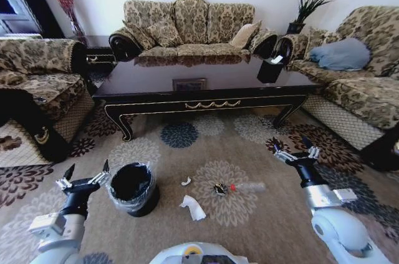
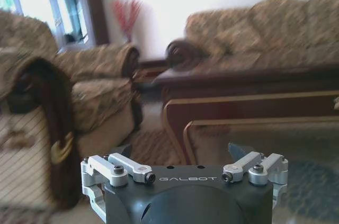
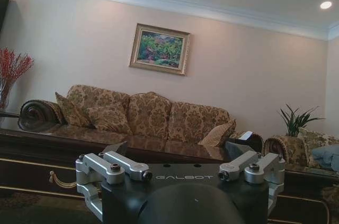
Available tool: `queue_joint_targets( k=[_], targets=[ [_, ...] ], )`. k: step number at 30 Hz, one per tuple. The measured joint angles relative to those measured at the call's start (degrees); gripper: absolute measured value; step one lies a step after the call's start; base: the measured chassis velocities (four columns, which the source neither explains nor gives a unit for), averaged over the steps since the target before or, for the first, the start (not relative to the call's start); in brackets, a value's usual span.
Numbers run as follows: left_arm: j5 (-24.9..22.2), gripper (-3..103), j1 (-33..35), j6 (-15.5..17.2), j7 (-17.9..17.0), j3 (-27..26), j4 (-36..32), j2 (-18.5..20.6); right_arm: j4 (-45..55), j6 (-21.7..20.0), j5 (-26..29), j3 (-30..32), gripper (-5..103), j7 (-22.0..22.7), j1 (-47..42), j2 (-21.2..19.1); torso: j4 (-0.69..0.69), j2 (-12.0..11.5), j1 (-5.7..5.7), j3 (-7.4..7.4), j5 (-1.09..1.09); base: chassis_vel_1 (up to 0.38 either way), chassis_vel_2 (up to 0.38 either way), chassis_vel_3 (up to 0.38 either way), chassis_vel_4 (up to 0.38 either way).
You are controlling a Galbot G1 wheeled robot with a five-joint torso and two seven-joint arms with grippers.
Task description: Move to the front of the table and pick up the trash from the floor, then place it into the trash bin.
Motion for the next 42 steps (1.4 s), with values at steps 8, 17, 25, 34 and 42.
queue_joint_targets(
  k=[8,17,25,34,42],
  targets=[
    [-18.31,100,-2.15,20.81,-11.84,-1.40,0.00,3.82,0.00,0.01,-0.36,-0.70,100,0.18,0.07,-0.07,0.00,0.01,0.00,0.02,-0.02,0.014,-0.035,-0.014,0.027],
    [-27.53,100,-6.76,22.81,-13.02,-1.54,0.22,6.39,-1.16,0.03,-1.29,-3.32,100,0.19,1.29,-1.05,0.01,0.01,0.00,0.02,0.01,0.000,0.000,0.000,0.000],
    [-29.23,100,-13.37,22.69,-14.11,0.48,9.86,7.25,-2.10,0.52,-1.91,-3.77,100,0.19,0.56,-0.89,0.01,0.00,0.00,0.03,-0.02,0.000,0.000,0.000,0.000],
    [-29.63,100,-17.37,22.05,-13.68,2.38,19.03,6.53,-3.37,0.62,-2.76,-4.38,100,0.17,0.26,-0.46,0.01,0.00,0.00,0.03,-0.01,0.000,0.000,0.000,0.000],
    [-29.49,100,-20.54,20.93,-13.05,4.43,25.80,5.99,-4.87,0.62,-2.99,-4.50,100,0.17,0.59,-0.42,0.00,0.00,0.00,0.03,-0.01,0.000,0.000,0.000,0.000]
  ],
)
